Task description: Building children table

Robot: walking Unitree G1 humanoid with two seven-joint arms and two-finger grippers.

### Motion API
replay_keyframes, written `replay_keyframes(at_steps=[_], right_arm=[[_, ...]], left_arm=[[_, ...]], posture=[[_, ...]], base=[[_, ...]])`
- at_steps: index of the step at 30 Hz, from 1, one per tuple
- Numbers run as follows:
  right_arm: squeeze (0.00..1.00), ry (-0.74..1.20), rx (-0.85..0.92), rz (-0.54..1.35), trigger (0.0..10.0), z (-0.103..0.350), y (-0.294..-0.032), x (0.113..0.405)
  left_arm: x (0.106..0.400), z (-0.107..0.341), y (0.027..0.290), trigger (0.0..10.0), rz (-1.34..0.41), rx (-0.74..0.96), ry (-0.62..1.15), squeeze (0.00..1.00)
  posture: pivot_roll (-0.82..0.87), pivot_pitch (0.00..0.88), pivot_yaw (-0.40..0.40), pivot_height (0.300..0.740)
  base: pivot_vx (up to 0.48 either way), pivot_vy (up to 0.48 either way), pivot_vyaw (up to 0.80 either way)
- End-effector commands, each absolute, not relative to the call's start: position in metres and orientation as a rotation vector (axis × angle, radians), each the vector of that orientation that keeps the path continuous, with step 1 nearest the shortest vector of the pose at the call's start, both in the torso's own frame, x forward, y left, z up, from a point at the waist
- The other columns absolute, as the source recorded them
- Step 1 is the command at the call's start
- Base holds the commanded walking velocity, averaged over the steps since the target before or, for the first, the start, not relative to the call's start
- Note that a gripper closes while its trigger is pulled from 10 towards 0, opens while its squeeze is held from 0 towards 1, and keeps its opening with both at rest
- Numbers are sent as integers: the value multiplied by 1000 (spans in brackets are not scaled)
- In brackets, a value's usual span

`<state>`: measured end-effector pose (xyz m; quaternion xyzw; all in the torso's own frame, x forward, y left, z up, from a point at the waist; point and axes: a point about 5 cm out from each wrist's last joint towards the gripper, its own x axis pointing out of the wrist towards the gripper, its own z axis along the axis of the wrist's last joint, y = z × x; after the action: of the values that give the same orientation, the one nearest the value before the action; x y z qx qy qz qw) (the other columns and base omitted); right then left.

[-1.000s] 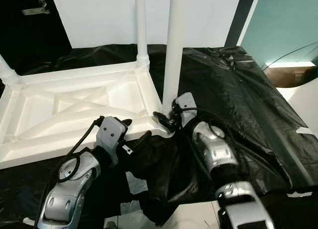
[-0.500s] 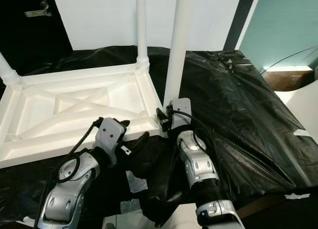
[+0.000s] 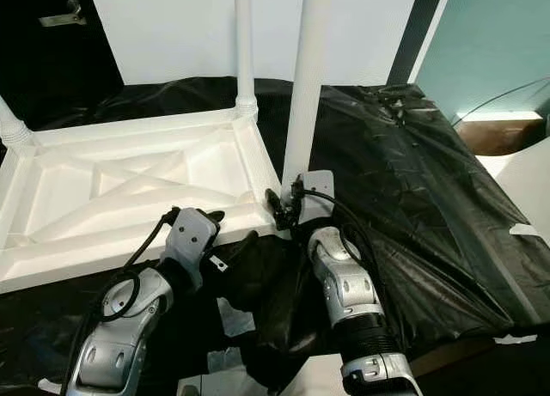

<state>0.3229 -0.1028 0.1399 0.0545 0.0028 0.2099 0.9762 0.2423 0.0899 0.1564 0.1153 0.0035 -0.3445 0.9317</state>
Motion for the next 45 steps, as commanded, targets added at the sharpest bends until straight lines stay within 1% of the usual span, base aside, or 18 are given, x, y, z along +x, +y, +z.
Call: replay_keyframes(at_steps=[1, 5, 8, 11, 12, 13, 17, 22, 23, 24, 25, 28, 33, 39, 40, 42, 43, 45], right_arm=[[1000, 16, 121, 443, 10000, 136, -105, 321], [1000, 8, 81, 577, 10000, 137, -121, 320], [1000, 3, 68, 612, 10000, 138, -125, 320], [1000, 18, 26, 697, 10000, 137, -135, 326], [745, 28, 7, 732, 10000, 137, -138, 331], [0, 35, -25, 764, 10000, 139, -139, 337], [0, 46, -65, 808, 10000, 142, -137, 346], [0, 58, -127, 856, 10000, 146, -123, 360], [0, 66, -137, 883, 2980, 146, -120, 361], [0, 71, -145, 902, 2980, 146, -118, 361], [0, 81, -148, 924, 0, 143, -118, 360], [0, 92, -140, 954, 0, 139, -118, 358], [0, 98, -132, 947, 0, 134, -122, 358], [0, 130, -103, 828, 0, 127, -126, 359], [0, 135, -97, 808, 10000, 126, -125, 358], [0, 142, -78, 769, 10000, 124, -123, 358], [0, 155, -40, 682, 10000, 119, -118, 356], [0, 155, -40, 682, 10000, 119, -118, 356]], left_arm=[[247, 154, 95, 10000, -561, 247, 4, 0], [248, 155, 97, 10000, -545, 243, 0, 0], [247, 155, 98, 10000, -545, 243, -1, 0], [247, 154, 99, 10000, -541, 249, -2, 0], [248, 154, 100, 10000, -532, 253, -5, 0], [249, 155, 101, 10000, -522, 253, -11, 0], [251, 157, 102, 10000, -510, 250, -22, 0], [257, 158, 104, 10000, -496, 273, -39, 0], [259, 160, 104, 10000, -492, 273, -46, 0], [260, 162, 104, 10000, -489, 272, -51, 0], [260, 162, 105, 10000, -485, 272, -55, 0], [259, 162, 105, 10000, -481, 273, -57, 0], [257, 160, 106, 10000, -477, 272, -54, 0], [254, 158, 106, 10000, -479, 265, -47, 0], [254, 158, 106, 10000, -480, 264, -46, 0], [254, 157, 106, 10000, -483, 263, -42, 0], [253, 156, 105, 10000, -491, 261, -35, 0], [253, 156, 105, 10000, -491, 261, -35, 0]], posture=[[141, 7, -48, 740], [143, 6, -55, 740], [141, 8, -54, 740], [143, 4, -57, 740], [149, 3, -65, 740], [155, 0, -68, 740], [155, 0, -72, 740], [172, 0, -84, 740], [176, 0, -88, 740], [176, 0, -88, 740], [176, 0, -88, 740], [179, 0, -91, 740], [178, 0, -90, 740], [169, 0, -85, 740], [169, 0, -85, 740], [163, 0, -76, 740], [161, 0, -67, 740], [161, 0, -67, 740]], base=[[0, 0, 0], [0, 0, 0], [0, 0, 0], [0, 0, 0], [0, 0, 0], [0, 0, 0], [0, 0, 0], [0, 0, 0], [0, 0, 0], [0, 0, 0], [0, 0, 0], [0, 0, 0], [0, 0, 0], [0, 0, 0], [0, 0, 0], [0, 0, 0], [0, 0, 0], [0, 0, 0]])
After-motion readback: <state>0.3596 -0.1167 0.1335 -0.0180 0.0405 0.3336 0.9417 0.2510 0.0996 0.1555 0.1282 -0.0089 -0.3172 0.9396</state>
